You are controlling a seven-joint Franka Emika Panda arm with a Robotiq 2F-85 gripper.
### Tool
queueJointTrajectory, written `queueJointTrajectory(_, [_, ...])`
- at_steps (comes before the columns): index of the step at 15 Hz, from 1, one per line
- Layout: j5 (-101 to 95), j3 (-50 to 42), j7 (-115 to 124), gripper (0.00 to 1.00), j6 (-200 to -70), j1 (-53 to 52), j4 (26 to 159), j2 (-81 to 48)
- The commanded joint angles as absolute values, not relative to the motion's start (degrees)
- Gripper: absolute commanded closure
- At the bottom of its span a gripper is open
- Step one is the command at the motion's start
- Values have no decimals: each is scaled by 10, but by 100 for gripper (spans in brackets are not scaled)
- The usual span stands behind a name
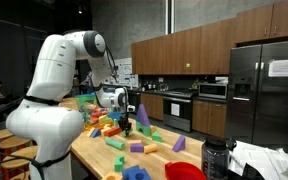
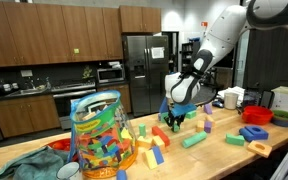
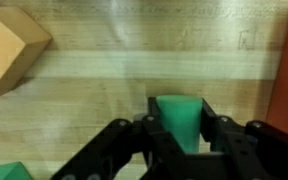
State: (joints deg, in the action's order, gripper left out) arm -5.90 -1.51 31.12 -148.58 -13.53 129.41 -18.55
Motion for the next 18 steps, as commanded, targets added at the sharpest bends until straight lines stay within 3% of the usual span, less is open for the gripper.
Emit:
queueJointTrajectory(1, [-46,-19,334,85,-1481,-133,1289,-192])
queueJointTrajectory(18, [-118,-33,449,85,-1317,-139,1239,-205])
